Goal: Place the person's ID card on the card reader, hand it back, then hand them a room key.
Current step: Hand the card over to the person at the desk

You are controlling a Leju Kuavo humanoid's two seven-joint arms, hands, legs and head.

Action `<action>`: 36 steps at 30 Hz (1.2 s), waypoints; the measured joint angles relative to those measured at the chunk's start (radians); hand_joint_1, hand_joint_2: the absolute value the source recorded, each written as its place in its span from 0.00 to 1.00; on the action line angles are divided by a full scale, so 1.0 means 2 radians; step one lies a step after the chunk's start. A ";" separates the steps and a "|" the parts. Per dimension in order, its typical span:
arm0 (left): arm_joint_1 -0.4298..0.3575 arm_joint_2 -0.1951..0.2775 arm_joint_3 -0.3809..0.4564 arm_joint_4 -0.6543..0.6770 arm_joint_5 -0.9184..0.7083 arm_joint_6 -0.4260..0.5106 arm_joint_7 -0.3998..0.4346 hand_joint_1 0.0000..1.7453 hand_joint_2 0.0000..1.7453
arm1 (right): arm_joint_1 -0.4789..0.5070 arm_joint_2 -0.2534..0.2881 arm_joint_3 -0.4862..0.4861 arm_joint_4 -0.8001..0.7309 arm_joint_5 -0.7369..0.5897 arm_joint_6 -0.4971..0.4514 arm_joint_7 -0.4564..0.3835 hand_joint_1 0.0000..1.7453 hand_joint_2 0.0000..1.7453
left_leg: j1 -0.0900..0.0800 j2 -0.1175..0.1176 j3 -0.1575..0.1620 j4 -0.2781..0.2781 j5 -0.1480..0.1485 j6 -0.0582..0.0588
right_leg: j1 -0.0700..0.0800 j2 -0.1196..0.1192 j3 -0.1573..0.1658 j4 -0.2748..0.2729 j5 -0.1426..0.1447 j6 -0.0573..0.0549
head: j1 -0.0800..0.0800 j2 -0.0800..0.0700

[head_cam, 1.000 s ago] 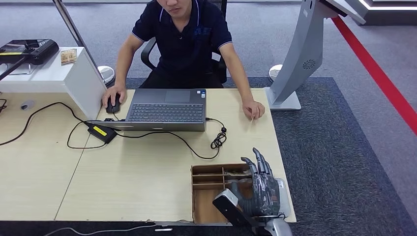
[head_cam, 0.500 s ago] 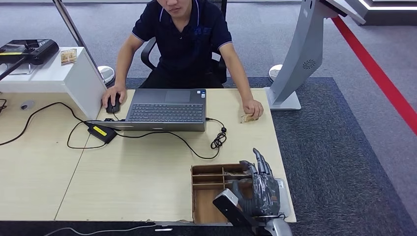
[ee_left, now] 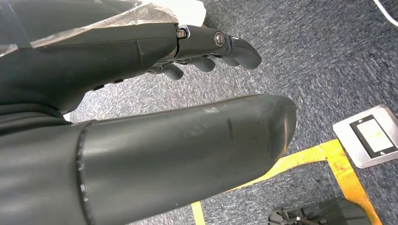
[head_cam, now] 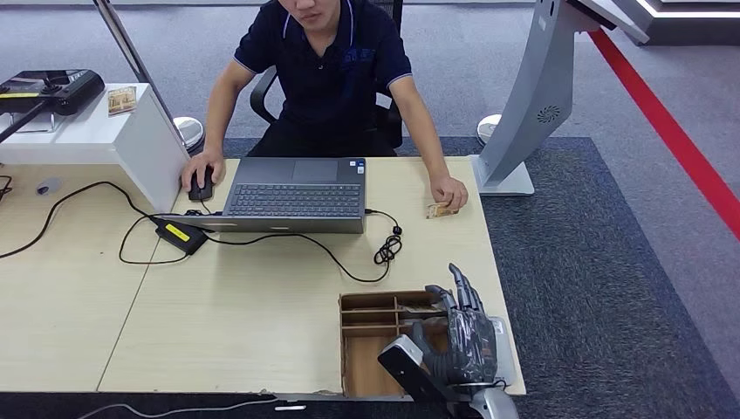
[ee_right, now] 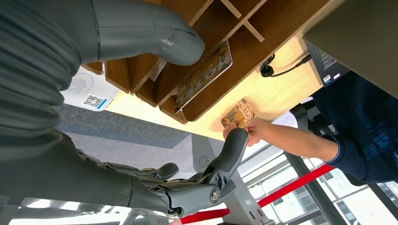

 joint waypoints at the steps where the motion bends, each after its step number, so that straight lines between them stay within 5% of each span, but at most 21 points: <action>1: 0.000 0.000 0.000 0.000 0.000 0.000 0.000 0.00 0.00 | 0.000 0.000 0.000 0.000 0.000 0.000 0.000 0.36 1.00 | 0.000 0.000 0.000 0.000 0.000 0.000 | 0.000 0.000 0.000 0.000 0.000 0.000 | 0.000 0.000; 36: 0.000 0.000 0.000 0.000 0.000 0.000 0.000 0.00 0.00 | 0.001 0.000 0.000 0.019 -0.020 0.000 -0.007 0.33 1.00 | 0.000 0.000 0.000 0.000 0.000 0.000 | 0.000 0.000 0.000 0.000 0.000 0.000 | 0.000 0.000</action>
